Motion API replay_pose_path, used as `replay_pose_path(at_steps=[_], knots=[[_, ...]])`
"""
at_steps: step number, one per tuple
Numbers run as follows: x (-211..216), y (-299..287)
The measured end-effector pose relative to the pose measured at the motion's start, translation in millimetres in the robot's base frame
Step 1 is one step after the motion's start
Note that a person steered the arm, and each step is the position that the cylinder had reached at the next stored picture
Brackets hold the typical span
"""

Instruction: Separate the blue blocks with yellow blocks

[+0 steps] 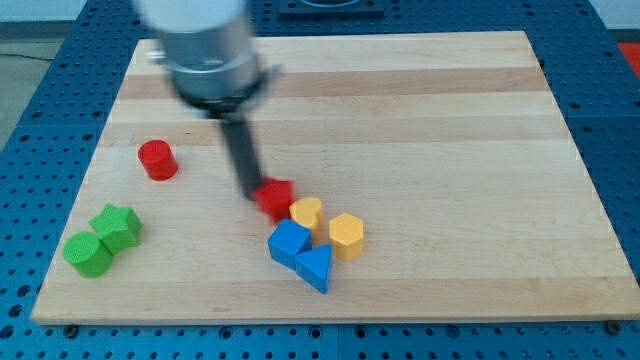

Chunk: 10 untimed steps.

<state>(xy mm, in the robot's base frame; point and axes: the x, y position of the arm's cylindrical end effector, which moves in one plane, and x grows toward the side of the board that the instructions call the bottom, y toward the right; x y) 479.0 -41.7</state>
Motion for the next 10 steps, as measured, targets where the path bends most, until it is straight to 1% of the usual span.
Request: replay_pose_path(at_steps=[1,2,3,4,5,6,7,8,9,10], knots=[[-1,25],[4,-10],[64,-39],[91,-95],[138,-66],[140,-45],[139,70],[139,119],[124,48],[73,-16]])
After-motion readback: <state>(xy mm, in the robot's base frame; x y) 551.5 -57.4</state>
